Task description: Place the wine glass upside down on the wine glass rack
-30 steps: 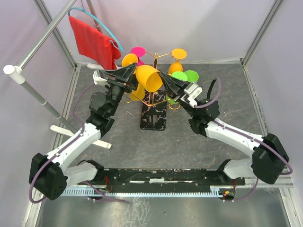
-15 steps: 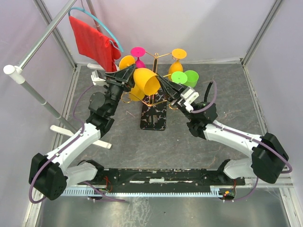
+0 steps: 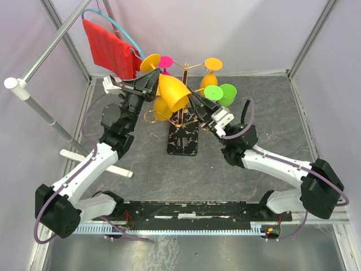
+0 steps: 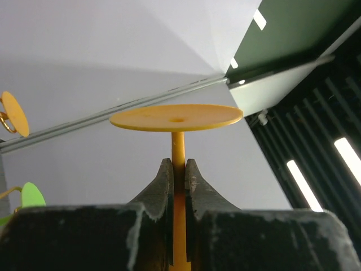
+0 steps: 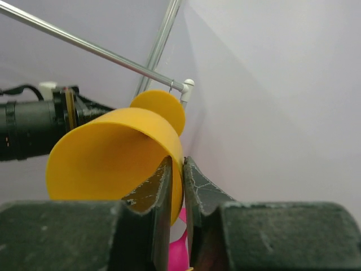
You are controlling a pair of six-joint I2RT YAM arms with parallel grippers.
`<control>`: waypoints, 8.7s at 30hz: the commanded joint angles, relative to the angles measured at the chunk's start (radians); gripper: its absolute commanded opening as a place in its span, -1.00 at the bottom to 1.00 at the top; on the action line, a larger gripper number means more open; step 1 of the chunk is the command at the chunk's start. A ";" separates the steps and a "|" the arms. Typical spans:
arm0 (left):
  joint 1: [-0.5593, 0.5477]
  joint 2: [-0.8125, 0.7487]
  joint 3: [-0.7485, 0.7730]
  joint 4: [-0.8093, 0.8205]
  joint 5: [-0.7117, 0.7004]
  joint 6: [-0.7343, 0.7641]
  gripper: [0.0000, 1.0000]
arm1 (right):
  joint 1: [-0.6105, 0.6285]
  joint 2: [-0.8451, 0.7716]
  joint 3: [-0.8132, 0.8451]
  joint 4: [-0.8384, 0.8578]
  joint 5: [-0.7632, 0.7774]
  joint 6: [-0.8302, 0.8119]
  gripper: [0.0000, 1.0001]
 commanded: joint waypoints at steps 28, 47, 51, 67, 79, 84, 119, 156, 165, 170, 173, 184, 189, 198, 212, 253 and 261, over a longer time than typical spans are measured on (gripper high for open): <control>-0.015 -0.539 -0.024 -0.530 0.615 1.344 -0.95 | 0.016 -0.529 0.152 -1.253 0.847 0.191 0.69; -0.015 -0.738 -0.481 -0.140 0.492 1.320 -0.95 | 0.016 -0.481 0.123 -1.259 0.878 0.208 0.73; -0.021 -0.678 -0.578 0.026 0.456 1.308 -0.95 | 0.017 -0.473 0.118 -1.248 0.879 0.199 0.73; -0.061 -0.471 -0.683 0.363 0.379 1.428 -0.95 | 0.017 -0.484 0.084 -1.214 0.889 0.136 0.75; -0.079 -0.245 -0.676 0.568 0.302 1.479 -0.95 | 0.016 -0.500 0.085 -1.218 0.889 0.119 0.76; -0.079 -0.210 -0.674 0.602 0.242 1.506 -0.95 | 0.017 -0.513 0.073 -1.219 0.891 0.113 0.78; -0.085 -0.331 -0.739 0.457 0.213 1.649 -0.95 | 0.016 -0.495 0.055 -1.209 0.879 0.118 0.80; -0.106 -0.844 -0.488 -0.462 -0.348 1.375 0.23 | -0.483 -0.233 0.269 -1.483 0.520 0.428 0.88; -0.106 -0.490 -0.103 -0.507 -0.221 1.513 0.23 | -0.666 -0.089 0.316 -1.358 0.209 0.609 0.81; -0.106 -0.348 0.027 -0.469 -0.117 1.544 0.23 | -0.682 0.006 0.317 -1.230 0.175 0.699 0.72; -0.106 -0.268 0.087 -0.452 -0.070 1.575 0.24 | -0.683 0.072 0.335 -1.184 0.172 0.743 0.64; -0.113 -0.145 0.147 -0.388 0.011 1.609 0.25 | -0.682 0.262 0.433 -1.229 0.265 0.791 0.50; -0.115 -0.113 0.138 -0.363 0.031 1.640 0.26 | -0.682 0.329 0.446 -1.230 0.287 0.801 0.46; -0.121 -0.044 0.172 -0.346 0.078 1.616 0.26 | -0.655 0.413 0.474 -1.243 0.315 0.764 0.25; -0.161 -0.009 0.194 -0.362 0.069 1.598 0.26 | -0.654 0.325 0.470 -1.308 0.348 0.682 -0.99; -0.224 0.249 0.385 -0.008 0.041 0.370 0.58 | -0.405 -0.340 0.055 -0.315 0.079 0.267 -0.99; -0.233 0.256 0.310 0.019 0.022 0.179 0.57 | -0.274 -0.288 0.051 -0.238 0.099 0.104 -0.99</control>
